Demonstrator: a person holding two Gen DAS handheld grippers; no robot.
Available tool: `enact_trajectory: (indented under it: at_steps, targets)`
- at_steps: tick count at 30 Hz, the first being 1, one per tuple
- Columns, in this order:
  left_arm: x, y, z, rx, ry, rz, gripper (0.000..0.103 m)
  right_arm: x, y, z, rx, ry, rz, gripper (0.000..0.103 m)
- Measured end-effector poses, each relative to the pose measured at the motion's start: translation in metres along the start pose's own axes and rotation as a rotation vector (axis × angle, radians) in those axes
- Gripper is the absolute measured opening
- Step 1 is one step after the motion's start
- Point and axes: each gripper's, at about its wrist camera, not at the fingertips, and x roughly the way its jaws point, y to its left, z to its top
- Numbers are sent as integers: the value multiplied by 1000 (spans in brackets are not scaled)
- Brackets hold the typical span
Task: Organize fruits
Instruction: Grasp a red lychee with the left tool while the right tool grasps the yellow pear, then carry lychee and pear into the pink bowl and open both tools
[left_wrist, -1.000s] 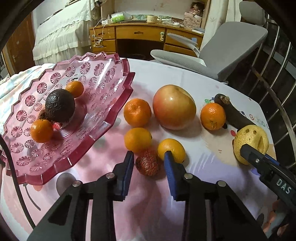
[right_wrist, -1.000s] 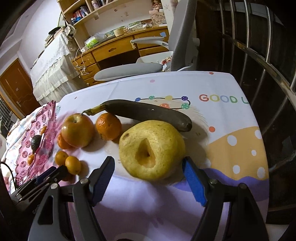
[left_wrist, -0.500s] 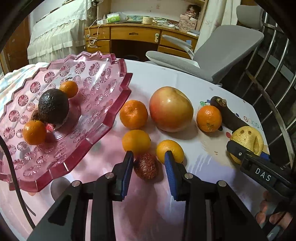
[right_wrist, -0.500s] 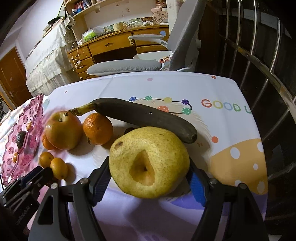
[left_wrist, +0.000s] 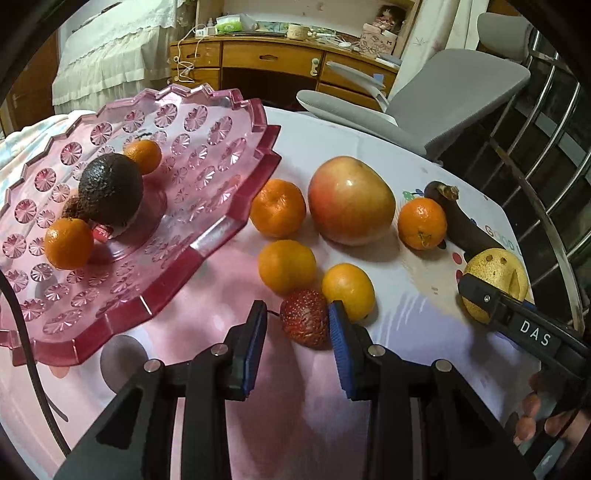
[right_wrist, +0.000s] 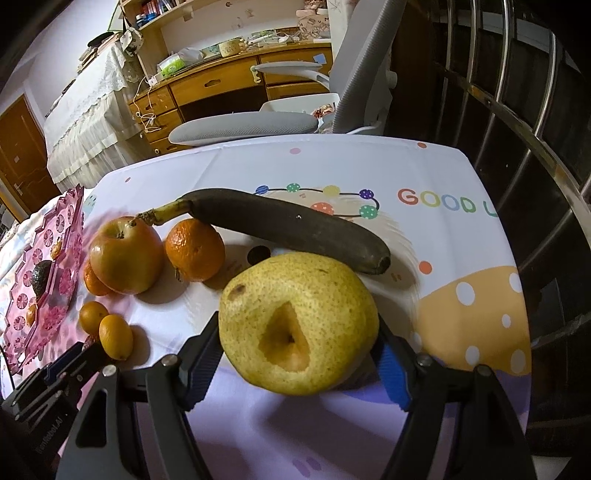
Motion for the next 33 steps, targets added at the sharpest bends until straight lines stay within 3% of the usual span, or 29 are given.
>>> enact_trajectory:
  at_steps: [2, 14, 20, 33]
  targets:
    - [1, 1, 0, -9, 9, -19, 25, -2, 1, -2, 4, 8, -2, 75]
    - [-11, 11, 4, 24, 32, -20, 23, -19, 7, -18, 15, 66, -5, 75]
    - [-45, 22, 4, 89, 15, -43, 23, -35, 19, -31, 31, 86, 0, 75]
    - [-134, 53, -6, 238, 41, -209, 23, -87, 87, -75, -3, 87, 3, 75]
